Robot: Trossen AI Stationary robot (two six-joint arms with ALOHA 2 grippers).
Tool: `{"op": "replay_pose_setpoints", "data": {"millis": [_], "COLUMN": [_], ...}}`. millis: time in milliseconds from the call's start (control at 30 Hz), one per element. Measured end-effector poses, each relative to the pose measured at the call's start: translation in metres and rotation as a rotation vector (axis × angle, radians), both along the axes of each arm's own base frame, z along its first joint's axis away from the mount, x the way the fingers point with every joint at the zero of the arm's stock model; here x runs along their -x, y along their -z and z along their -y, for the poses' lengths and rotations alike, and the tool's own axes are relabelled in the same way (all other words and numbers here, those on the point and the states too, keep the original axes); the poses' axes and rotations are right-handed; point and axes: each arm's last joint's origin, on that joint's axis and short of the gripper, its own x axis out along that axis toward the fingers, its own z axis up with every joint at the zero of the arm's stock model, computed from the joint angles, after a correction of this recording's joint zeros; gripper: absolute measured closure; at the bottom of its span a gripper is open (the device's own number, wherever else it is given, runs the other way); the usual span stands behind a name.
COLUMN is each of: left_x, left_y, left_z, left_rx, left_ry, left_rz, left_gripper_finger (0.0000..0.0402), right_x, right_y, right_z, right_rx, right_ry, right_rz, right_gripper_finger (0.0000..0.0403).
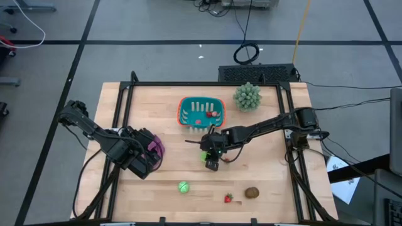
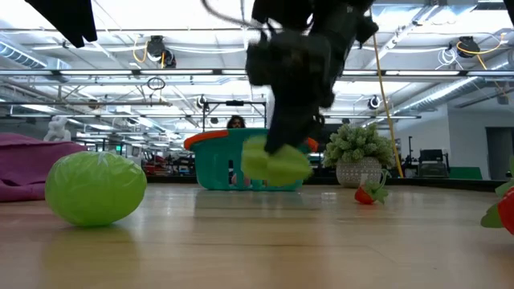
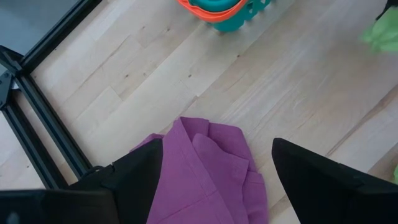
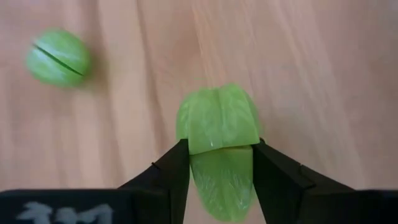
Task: Pick and placing Produce into tupperware
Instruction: Put the green star fruit into the blue basket
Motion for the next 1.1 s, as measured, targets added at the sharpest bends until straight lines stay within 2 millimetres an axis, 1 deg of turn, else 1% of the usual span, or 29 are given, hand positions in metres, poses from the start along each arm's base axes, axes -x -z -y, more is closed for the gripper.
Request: {"op": "replay_pose_setpoints", "data": {"millis": [200,367,500,567,667,733,800,867,1000,1100], "left_x": [0.000,0.000,0.000,0.000,-0.001,-0.001,-0.002,-0.002,-0.002,-0.002], "left_y": [0.000,0.000,0.000,0.000,0.000,0.000,0.000,0.000,0.000,0.000], "left_z": [0.000,0.000,0.000,0.000,0.001,0.001,0.001,0.001,0.001,0.001], "left_rx": [0.002,0.003,0.004,0.004,0.008,0.013,0.014,0.014,0.014,0.011], "left_ry": [0.000,0.000,-0.001,0.000,0.000,0.000,0.000,0.000,0.000,0.007], "left_rz": [0.000,0.002,0.003,0.003,0.008,0.016,0.018,0.018,0.018,0.014], "left_gripper_finger": [0.0094,0.0094,0.0094,0.0094,0.0094,0.0094,0.0094,0.0094,0.0094,0.0094], "right_x": [0.006,0.014,0.023,0.027,0.033,0.035,0.034,0.034,0.035,0.033], "right_y": [-0.026,-0.054,-0.079,-0.091,-0.104,-0.112,-0.116,-0.116,-0.109,-0.100], "right_z": [0.001,0.004,0.011,0.018,0.034,0.049,0.065,0.082,0.114,0.131], "right_rx": [-0.001,0.050,0.125,0.176,0.254,0.296,0.321,0.343,0.367,0.374], "right_ry": [0.001,0.008,0.023,0.036,0.070,0.100,0.131,0.162,0.236,0.268], "right_rz": [0.076,0.166,0.253,0.299,0.341,0.373,0.397,0.400,0.364,0.331], "right_gripper_finger": [0.0265,0.0265,0.0265,0.0265,0.0264,0.0264,0.0264,0.0264,0.0263,0.0262]}}
